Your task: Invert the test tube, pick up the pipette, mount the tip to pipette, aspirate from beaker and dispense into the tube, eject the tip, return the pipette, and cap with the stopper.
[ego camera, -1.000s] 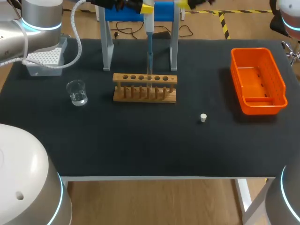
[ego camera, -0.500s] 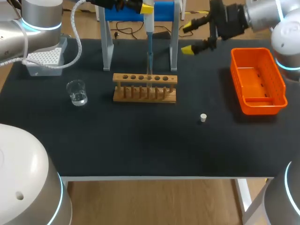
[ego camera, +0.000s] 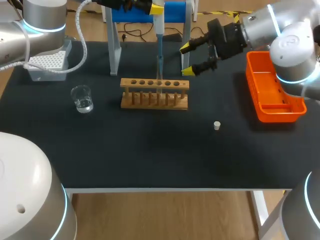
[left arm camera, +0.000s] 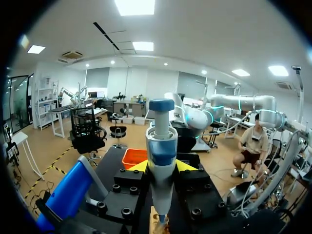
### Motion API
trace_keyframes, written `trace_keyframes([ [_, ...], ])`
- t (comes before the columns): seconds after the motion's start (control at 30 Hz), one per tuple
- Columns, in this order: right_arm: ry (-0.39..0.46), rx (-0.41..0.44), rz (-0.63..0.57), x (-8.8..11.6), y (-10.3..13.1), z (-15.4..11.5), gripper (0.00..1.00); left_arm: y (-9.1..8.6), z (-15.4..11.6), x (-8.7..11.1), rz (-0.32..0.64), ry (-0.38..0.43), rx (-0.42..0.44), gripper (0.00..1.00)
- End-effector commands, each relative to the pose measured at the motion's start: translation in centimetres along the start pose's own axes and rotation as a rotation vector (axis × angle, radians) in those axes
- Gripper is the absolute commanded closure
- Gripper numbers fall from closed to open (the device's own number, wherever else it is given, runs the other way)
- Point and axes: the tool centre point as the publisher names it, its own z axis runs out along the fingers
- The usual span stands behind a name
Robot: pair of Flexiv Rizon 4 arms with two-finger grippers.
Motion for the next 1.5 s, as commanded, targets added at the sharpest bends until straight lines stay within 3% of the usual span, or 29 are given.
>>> trace_keyframes([
  [0.03, 0.032, 0.009, -0.006, -1.4, 0.2, 2.4, 0.0, -0.1, 0.0, 0.2, 0.0, -0.003, -0.001, 1.0],
  [0.27, 0.071, 0.048, -0.025, -1.9, -0.1, 5.4, 0.0, -0.1, 0.0, 0.2, 0.0, -0.003, -0.001, 1.0],
  [0.83, 0.057, 0.076, 0.043, -3.0, -2.1, 9.3, 0.0, -0.1, 0.0, 0.2, 0.0, -0.003, -0.001, 1.0],
  [1.5, 0.049, 0.075, 0.068, -3.3, -2.4, 10.7, 0.0, -0.1, 0.0, 0.2, 0.0, -0.003, -0.001, 1.0],
])
